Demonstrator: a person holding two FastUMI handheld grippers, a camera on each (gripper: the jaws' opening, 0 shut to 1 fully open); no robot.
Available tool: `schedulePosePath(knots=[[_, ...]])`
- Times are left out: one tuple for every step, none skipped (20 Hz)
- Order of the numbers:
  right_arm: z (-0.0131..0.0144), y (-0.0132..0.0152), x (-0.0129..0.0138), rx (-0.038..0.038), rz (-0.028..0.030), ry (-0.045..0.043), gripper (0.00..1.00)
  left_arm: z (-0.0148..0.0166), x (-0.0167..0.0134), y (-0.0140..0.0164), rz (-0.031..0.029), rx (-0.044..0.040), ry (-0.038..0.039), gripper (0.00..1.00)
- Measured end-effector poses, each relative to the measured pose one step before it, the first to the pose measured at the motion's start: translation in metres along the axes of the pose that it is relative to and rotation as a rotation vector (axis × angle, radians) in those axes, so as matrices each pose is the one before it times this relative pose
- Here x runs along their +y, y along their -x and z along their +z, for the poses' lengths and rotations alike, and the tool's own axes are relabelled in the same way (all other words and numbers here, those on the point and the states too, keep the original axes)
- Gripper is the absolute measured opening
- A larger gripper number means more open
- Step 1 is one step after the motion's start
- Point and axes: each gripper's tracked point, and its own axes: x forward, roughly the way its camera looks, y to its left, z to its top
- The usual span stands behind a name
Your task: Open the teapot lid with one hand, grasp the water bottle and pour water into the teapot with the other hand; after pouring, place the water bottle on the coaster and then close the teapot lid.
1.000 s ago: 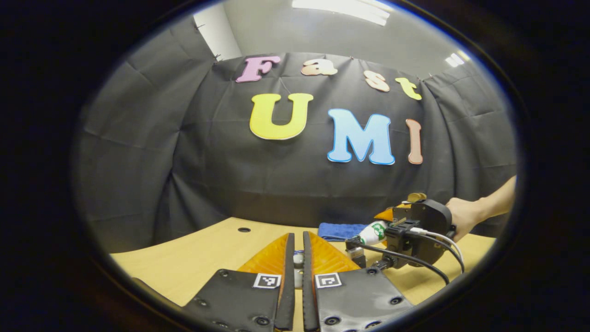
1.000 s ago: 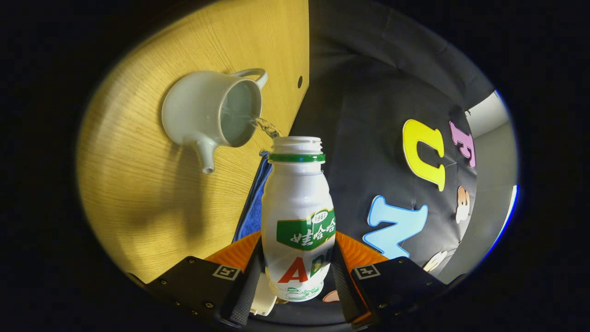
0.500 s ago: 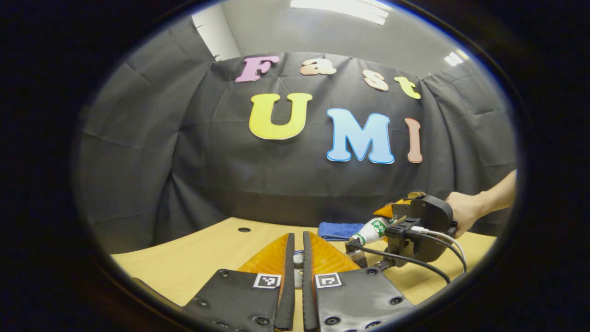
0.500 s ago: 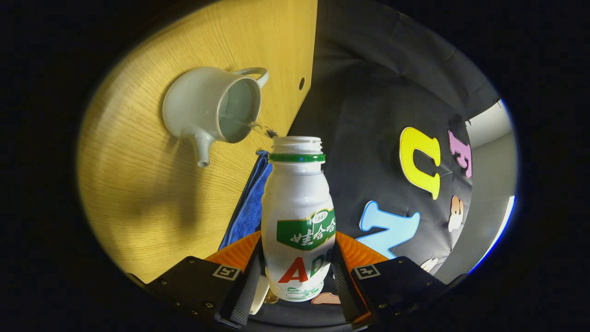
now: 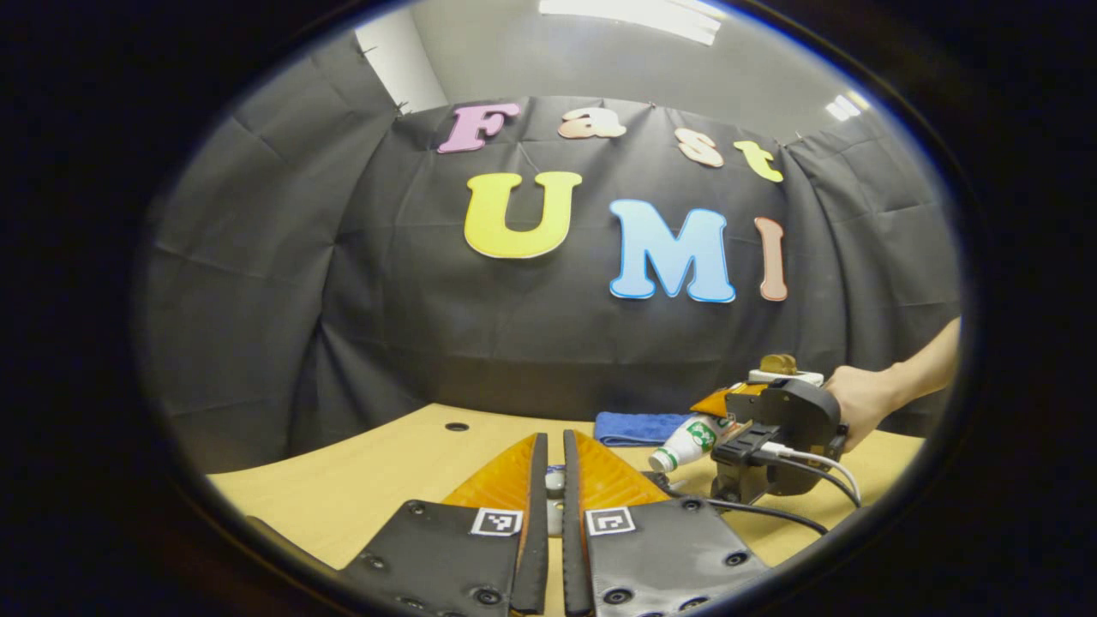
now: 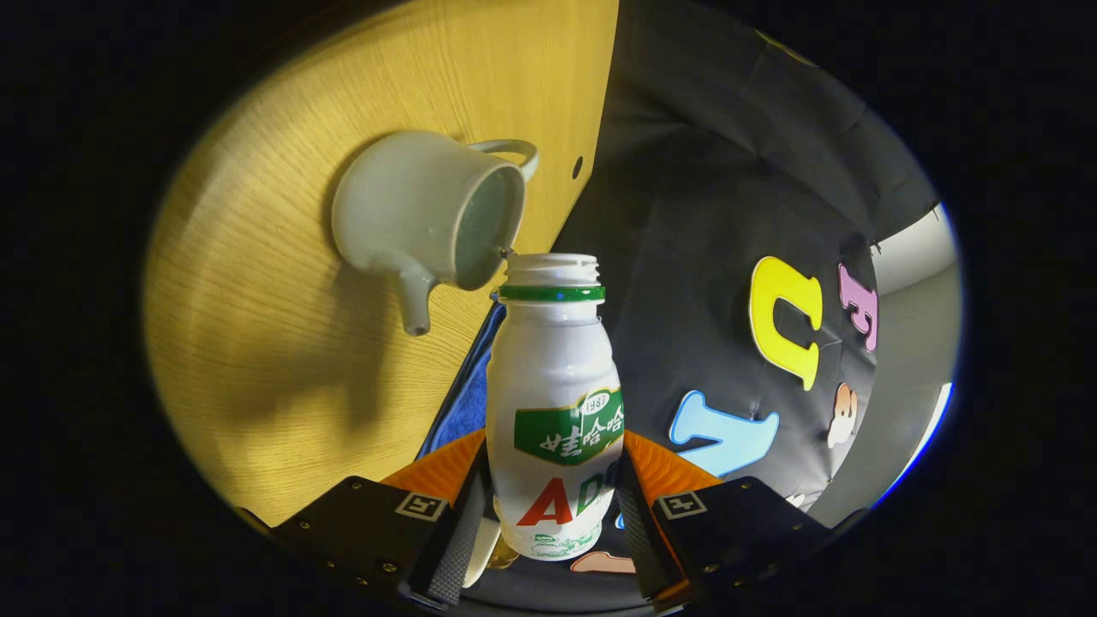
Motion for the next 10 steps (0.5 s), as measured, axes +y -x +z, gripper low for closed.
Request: schedulePosePath(knots=[[0.00123,-0.00037,-0.00007,-0.00150,-0.00076,-0.00034,0.74,-0.00001,0.00048,-0.00061,0.00086,0.00137,0.00097,0.17],[-0.00030,0.00045,0.00037,-0.00077,-0.00143,-0.00351,0.74,-0.00107,0.00076,-0.00008,0.00157,0.00183,0.00110,0.17],[0.00124,0.00001,0.00076,-0.00193,-0.00210,-0.00779,0.74,-0.00021,0.00062,-0.00039,-0.00008,0.00073,0.00249,0.17],[0.00065,0.00032,0.00091,-0.00345,-0.00049,-0.01294,0.74,-0.00156,-0.00039,-0.00188,-0.00204,0.00095,0.00492,0.17],[0.00033,-0.00052,0.00149,-0.00728,0.00611,-0.02394,0.74,0.00011,-0.00125,-0.00013,-0.00934,0.00183,0.00978,0.17],[-0.00045,-0.00056,0.00079,-0.00792,-0.00311,-0.03488,0.74,-0.00089,-0.00257,-0.00030,-0.01467,0.00033,0.02213,0.13],[0.00057,0.00004,0.00193,-0.00628,0.00081,-0.03966,0.74,-0.00088,0.00057,0.00003,-0.00595,0.00450,0.02479,0.17],[0.00021,-0.00046,0.00176,-0.00607,-0.00177,-0.03837,0.74,-0.00425,0.00186,-0.00038,0.00062,0.00668,0.01347,0.13],[0.00241,0.00092,0.00205,-0.00810,-0.00353,-0.03550,0.74,-0.00092,0.00266,-0.00011,0.00644,0.00215,0.00248,0.17],[0.00236,0.00075,-0.00004,-0.00776,-0.00685,-0.03309,0.74,0.00097,0.00123,-0.00030,0.00405,-0.00132,-0.00139,0.17]])
